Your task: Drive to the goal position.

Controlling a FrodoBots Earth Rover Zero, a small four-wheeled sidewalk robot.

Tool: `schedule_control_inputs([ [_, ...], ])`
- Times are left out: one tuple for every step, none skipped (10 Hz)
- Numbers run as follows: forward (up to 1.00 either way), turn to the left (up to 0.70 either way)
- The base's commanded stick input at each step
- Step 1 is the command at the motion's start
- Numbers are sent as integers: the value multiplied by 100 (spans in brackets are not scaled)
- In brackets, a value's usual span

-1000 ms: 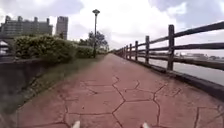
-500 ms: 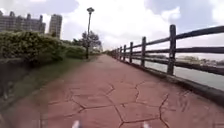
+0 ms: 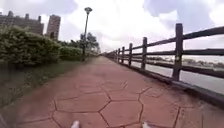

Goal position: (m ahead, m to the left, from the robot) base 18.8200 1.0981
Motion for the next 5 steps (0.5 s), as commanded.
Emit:
schedule_control_inputs([
  [85,-23],
  [85,-23],
  [85,-23],
  [85,-23],
  [85,-23],
])
